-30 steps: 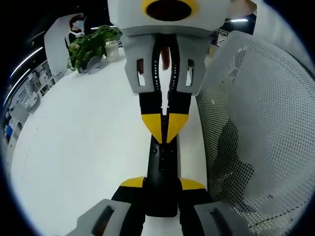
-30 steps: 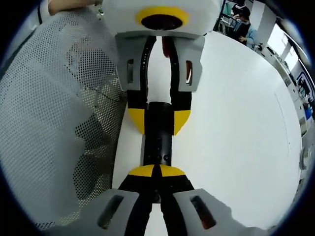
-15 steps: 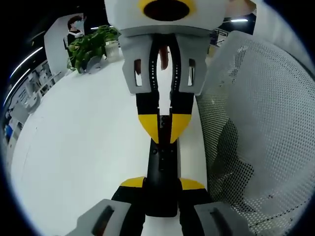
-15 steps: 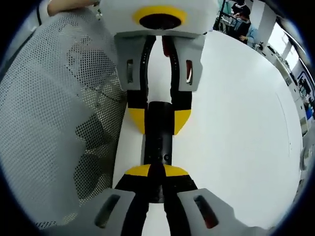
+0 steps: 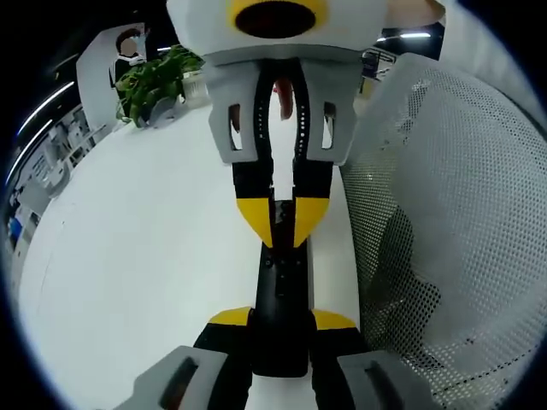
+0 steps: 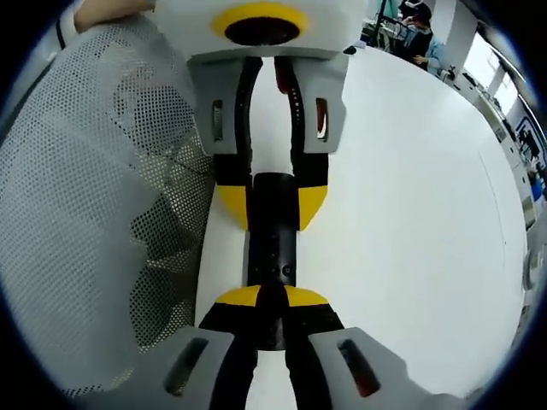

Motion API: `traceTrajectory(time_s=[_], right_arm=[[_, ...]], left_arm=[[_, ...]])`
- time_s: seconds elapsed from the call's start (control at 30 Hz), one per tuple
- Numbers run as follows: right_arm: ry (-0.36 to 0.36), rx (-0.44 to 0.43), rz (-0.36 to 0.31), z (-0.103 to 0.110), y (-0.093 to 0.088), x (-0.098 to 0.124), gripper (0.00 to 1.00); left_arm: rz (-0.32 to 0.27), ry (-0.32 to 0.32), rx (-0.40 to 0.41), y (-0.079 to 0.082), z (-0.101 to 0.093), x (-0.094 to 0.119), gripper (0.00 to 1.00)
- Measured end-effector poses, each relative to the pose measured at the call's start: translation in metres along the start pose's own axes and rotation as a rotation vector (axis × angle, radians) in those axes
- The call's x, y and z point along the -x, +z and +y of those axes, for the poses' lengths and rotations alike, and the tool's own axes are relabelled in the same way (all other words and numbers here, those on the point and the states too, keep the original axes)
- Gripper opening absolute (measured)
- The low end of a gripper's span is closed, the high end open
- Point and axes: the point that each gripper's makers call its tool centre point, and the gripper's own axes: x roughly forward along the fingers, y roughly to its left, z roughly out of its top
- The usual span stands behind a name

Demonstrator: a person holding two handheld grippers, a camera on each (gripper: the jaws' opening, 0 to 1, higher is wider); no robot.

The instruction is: Press the specified remote control buttons in sequence, fully releasing each button before pressing the next.

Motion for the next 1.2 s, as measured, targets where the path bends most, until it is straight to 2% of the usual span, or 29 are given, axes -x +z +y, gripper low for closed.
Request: traceTrajectory(time_s=[0.03,0.17,0.23,0.4,0.53,0.77,0.93,1.2], right_arm=[[-0.012,-0.029,0.008,0.0006,-0.0002,-0.0005,0.07],[-0.023,0.006,0.028,0.001,0.0001,-0.0015,0.07],[-0.019,-0.018,0.028,-0.0007,-0.0004,-0.0008,0.07],[0.001,-0.105,-0.036,-0.0018,-0.0012,0.0014,0.07],[-0.022,-0.061,-0.039,0.0006,-0.0009,0.0014,0.07],[-0.009,-0.09,-0.008,-0.0006,-0.0029,0.0019,0.1],[-0.003,-0.101,-0.009,-0.0002,-0.0045,0.0024,0.11],[-0.01,-0.067,0.034,0.0001,-0.0049,-0.0006,0.11]], left_arm=[[0.0,0.0,0.0,0.0,-0.0001,0.0,0.24],[0.004,-0.002,-0.004,-0.0001,-0.0002,-0.0001,0.25],[0.008,-0.003,-0.005,0.0,-0.0005,0.0001,0.25],[0.002,-0.001,-0.002,0.0003,-0.0008,0.0006,0.24],[-0.007,0.001,0.002,0.0005,-0.001,0.0012,0.24],[-0.008,-0.002,0.0,0.0009,-0.0017,0.0021,0.24],[-0.008,-0.003,0.001,0.0011,-0.002,0.0026,0.24],[-0.003,-0.005,-0.003,0.0009,-0.0017,0.0019,0.24]])
